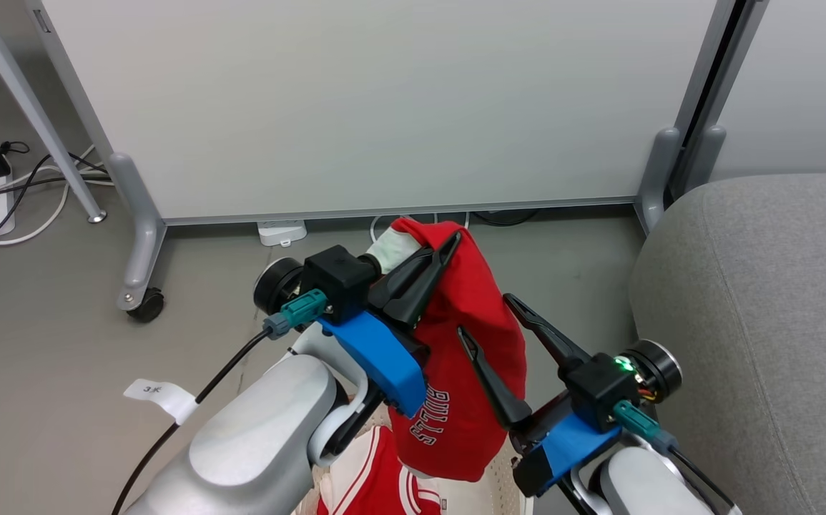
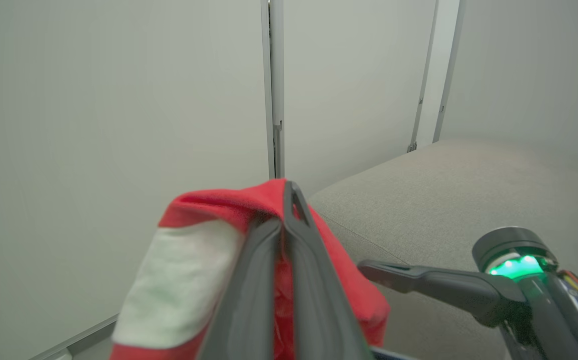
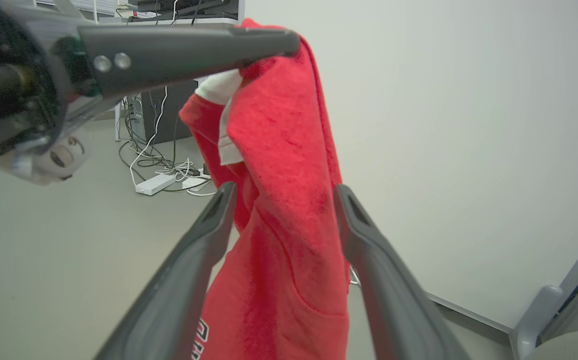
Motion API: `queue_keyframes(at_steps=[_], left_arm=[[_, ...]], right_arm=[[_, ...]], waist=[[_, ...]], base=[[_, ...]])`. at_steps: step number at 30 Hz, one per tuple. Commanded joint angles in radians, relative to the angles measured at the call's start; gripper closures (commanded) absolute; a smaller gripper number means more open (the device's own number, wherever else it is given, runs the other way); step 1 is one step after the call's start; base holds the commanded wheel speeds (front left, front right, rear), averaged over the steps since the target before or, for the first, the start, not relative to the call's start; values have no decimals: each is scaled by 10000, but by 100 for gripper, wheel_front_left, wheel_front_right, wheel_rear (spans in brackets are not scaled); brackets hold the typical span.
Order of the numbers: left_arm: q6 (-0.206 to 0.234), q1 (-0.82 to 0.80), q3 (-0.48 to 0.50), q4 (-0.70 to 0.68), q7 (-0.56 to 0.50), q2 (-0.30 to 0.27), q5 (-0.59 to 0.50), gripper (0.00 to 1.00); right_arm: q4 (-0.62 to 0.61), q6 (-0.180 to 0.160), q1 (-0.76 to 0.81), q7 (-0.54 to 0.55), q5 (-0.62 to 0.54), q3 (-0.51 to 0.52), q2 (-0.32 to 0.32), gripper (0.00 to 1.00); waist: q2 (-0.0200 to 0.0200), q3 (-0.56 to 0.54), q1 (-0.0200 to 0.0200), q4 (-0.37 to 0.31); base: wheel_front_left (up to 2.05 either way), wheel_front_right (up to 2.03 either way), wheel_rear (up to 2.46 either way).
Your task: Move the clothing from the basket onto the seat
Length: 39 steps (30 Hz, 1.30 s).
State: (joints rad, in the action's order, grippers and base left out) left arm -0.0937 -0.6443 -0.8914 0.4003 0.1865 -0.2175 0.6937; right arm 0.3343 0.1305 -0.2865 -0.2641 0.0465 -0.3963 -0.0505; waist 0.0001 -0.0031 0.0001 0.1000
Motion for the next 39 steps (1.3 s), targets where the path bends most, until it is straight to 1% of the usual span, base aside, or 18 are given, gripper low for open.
queue_keyframes(at_steps=[1, 5, 9, 10, 11, 12, 23, 39], left_arm=[[-34, -194, -38, -33, 7, 20, -69, 100], [-59, -223, -155, -39, 39, 178, -80, 100], [-91, -262, -259, 55, 93, 261, -48, 100], [-104, -264, -281, 80, 91, 286, -35, 100], [-112, -269, -309, 101, 101, 321, -24, 100], [-125, -273, -331, 127, 114, 341, -19, 100], [-175, -236, -434, 374, 243, 335, 75, 100], [-195, -194, -561, 588, 328, 320, 161, 100]], right_arm=[[191, 5, -258, -9, 11, -74, 4, 0], [801, 5, -809, -9, 120, -199, 4, 0], [1222, 5, -1029, -7, 383, -28, 4, 0], [1269, 5, -1061, -7, 389, -28, 5, 53], [1304, 5, -1081, -9, 442, -50, 7, 89], [1345, 5, -1065, -7, 529, -85, 7, 100], [1163, 5, -910, -8, 803, 83, 6, 100], [1075, 5, -857, -8, 848, 1, 6, 100]], waist=[[-1, 20, -1, 45], [-1, 50, -1, 155], [-1, 58, -1, 256], [-1, 56, -1, 271], [-1, 53, -1, 286], [-1, 47, -1, 298], [-1, 29, -1, 246], [-1, -3, -1, 197]], base=[[0, 0, 0], [0, 0, 0], [0, 0, 0], [0, 0, 0], [0, 0, 0], [0, 0, 0], [0, 0, 0], [0, 0, 0]])
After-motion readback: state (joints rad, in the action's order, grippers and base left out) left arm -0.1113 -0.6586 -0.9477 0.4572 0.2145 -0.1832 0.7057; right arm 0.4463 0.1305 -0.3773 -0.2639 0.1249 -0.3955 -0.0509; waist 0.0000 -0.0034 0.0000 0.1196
